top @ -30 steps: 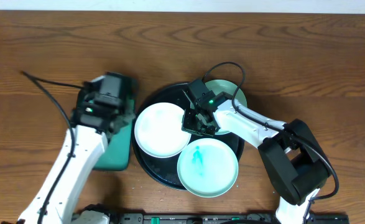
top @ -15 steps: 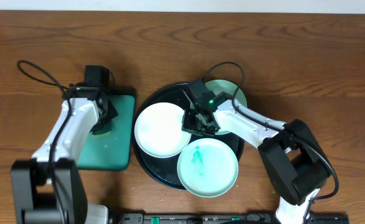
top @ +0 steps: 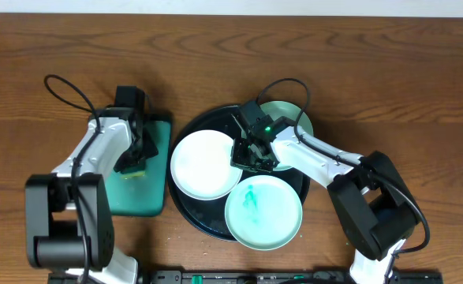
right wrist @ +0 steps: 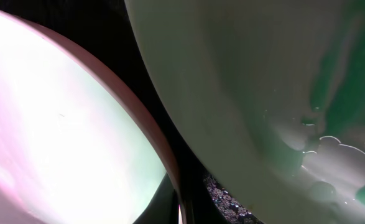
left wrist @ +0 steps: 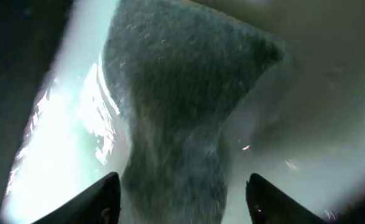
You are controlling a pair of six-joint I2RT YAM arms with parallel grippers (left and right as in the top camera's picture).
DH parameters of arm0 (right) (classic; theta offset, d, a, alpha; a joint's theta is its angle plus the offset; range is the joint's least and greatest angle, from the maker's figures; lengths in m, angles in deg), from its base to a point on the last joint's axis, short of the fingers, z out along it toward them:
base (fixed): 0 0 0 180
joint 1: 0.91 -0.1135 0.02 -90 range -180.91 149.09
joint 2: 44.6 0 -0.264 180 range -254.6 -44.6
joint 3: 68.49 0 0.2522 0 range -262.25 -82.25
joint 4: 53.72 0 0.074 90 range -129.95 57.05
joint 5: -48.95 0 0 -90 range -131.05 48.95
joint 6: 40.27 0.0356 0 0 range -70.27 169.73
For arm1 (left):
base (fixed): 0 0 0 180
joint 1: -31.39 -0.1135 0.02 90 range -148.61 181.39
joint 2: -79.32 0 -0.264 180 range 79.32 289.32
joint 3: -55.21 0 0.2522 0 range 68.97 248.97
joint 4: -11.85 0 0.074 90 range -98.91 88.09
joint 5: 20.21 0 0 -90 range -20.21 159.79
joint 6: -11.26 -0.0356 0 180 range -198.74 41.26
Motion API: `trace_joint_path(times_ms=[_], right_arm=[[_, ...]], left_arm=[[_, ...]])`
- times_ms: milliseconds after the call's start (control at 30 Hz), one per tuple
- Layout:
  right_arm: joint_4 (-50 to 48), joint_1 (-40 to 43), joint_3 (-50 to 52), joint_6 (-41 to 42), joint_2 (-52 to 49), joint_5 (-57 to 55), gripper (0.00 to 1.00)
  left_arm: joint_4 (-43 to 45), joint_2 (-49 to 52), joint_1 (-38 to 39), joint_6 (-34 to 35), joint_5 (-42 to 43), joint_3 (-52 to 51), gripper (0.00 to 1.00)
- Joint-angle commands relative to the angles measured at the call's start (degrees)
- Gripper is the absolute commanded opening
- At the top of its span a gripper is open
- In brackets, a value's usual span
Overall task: Clean dirty plates on tray and stack at the side
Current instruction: 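Return the sponge to the basin with the left gripper and release, then lift the white plate off the tray with the right gripper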
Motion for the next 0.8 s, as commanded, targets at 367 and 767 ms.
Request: trace_joint_path(times_ms=[367, 767], right_arm=[[0.28, 0.20, 1.42, -7.98, 0.57, 0.37, 0.02], [3.39, 2.10, 1.44, -12.85, 14.25, 7.15, 0.02]], left_arm=[[-14.75, -32.48, 0.31, 0.94, 6.47, -0.17, 0.79], [-18.38, -36.28, 0.31, 0.92, 7.56, -0.17, 0.80]])
